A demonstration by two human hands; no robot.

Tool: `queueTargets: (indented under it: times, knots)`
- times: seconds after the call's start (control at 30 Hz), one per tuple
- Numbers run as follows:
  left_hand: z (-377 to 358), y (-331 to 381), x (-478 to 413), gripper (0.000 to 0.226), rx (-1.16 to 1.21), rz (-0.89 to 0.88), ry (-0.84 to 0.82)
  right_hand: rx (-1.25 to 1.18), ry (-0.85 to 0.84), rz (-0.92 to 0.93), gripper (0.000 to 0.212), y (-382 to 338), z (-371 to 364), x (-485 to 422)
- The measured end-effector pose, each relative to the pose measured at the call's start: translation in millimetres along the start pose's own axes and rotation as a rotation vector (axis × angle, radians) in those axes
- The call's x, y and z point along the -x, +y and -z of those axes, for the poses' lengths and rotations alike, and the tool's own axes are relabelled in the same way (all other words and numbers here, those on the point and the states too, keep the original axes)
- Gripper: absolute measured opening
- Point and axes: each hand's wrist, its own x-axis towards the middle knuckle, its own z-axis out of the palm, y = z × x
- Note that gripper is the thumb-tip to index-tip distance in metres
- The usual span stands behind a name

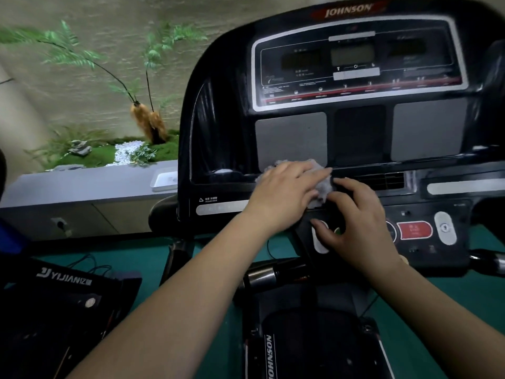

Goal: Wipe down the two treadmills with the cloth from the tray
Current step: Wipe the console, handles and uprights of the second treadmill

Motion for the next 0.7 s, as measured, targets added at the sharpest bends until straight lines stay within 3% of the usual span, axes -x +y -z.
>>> queueTargets:
  times: [0.07,0.2,0.3,0.37,0.57,0.7]
  knots:
    - [2.4,-22.5,18.8,0.046,-0.032,0.041,0.055,0.005,-0.024,-0.015,0.046,-1.5,2.3,-0.7]
    - [5.6,-69.8,72.1,0.048,-0.126,0.339,0.222,0.077,-0.042,-0.127,0.048,-0.1,16.9,3.4]
    - [-2.9,-56.9,75.5,0.045,-0.112,0.494,0.297,0.132,-0.012,-0.214,0.047,9.0,30.6,16.0]
    - [-10.6,-30.0,58.9,0.045,-0.110,0.439,0.284,0.151,-0.016,-0.259,0.050,13.6,34.9,26.9]
    - [-30.5,53.7,-20.6,0.048,-0.148,0.055,0.100,0.078,-0.012,-0.279,0.052,17.5,36.1,33.8]
    - [-27.9,50.4,-24.1,0.049,-0.130,-0.035,0.061,0.099,-0.013,-0.261,0.052,19.0,34.3,35.7]
